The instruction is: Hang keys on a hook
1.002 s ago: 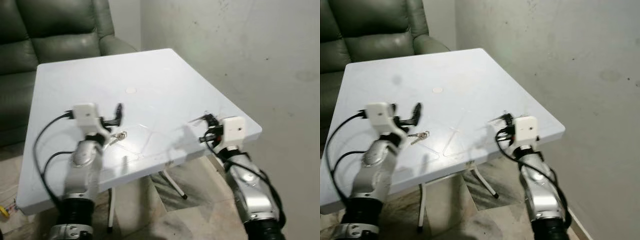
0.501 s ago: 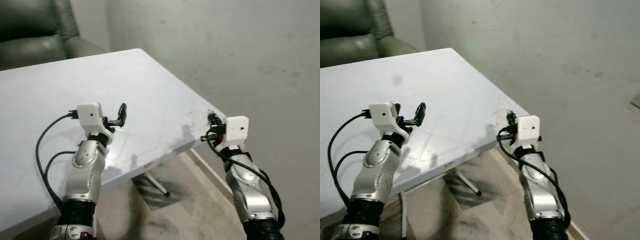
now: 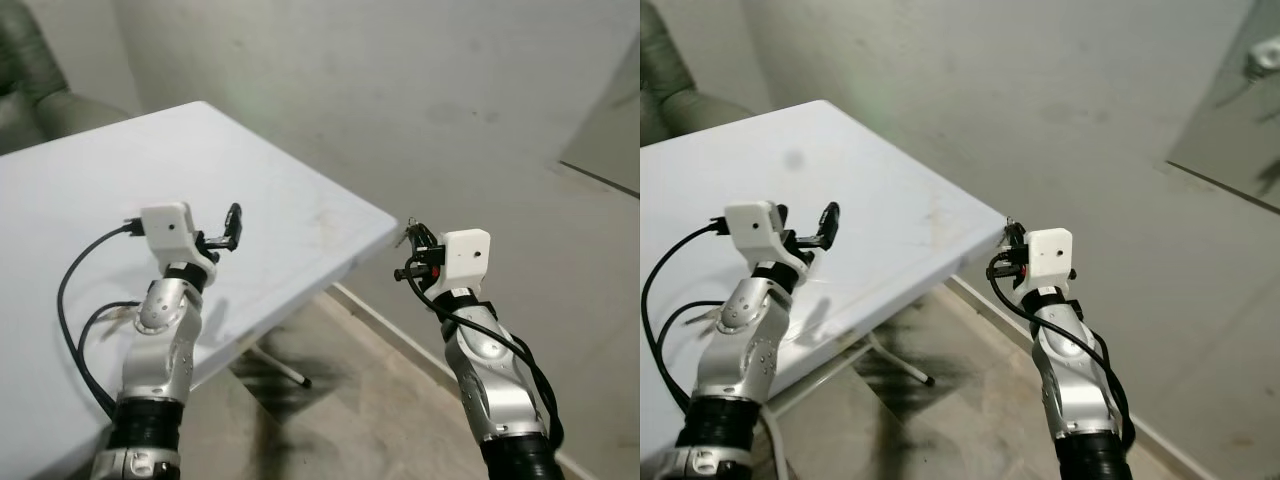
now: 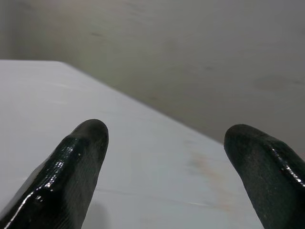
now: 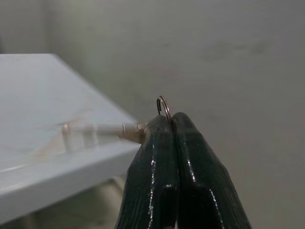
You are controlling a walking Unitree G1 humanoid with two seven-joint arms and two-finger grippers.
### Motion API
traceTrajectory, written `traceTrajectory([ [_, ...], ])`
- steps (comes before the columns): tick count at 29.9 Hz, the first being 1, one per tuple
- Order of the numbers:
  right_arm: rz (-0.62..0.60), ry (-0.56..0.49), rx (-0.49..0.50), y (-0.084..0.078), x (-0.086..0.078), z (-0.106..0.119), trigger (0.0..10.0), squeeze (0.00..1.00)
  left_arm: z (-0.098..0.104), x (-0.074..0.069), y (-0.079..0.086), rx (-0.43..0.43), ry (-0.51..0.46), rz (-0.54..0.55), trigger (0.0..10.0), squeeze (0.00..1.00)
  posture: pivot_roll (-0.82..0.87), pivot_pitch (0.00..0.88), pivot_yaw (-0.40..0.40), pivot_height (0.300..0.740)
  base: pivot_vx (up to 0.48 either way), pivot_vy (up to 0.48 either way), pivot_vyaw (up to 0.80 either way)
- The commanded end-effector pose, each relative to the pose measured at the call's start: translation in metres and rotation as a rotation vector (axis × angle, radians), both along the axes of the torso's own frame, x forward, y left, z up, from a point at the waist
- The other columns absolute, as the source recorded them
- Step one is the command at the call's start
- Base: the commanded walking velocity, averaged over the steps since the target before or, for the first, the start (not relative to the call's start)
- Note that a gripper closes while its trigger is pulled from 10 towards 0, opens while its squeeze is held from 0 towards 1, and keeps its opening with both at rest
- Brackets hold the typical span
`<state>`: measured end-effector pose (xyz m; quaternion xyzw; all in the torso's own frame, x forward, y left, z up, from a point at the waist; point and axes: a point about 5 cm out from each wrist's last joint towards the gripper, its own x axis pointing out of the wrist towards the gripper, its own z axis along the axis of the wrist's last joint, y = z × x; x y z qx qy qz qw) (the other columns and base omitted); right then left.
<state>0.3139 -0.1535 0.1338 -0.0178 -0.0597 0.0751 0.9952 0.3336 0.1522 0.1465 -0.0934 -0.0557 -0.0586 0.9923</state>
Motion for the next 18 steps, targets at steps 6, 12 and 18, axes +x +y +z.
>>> traceTrajectory([
  [6,0.014,-0.02,0.015,0.0057,0.0017,0.0056,10.0,0.0,0.0044,0.0009,0.0074,0.023,-0.011,0.023,10.0,0.0,0.0,0.0,-0.014,0.74,0.0,0.0,-0.6],
  [12,0.015,-0.021,0.014,0.0052,0.002,0.0059,10.0,0.0,0.004,0.001,0.0034,0.022,-0.011,0.016,10.0,0.0,0.0,0.0,-0.015,0.74,0.0,0.0,-0.6],
  [18,0.017,-0.022,0.012,0.0054,0.0017,0.0061,10.0,0.0,0.0036,0.0011,0.0014,0.023,-0.011,0.006,10.0,0.0,0.0,0.0,-0.014,0.74,0.0,0.0,-0.6],
])
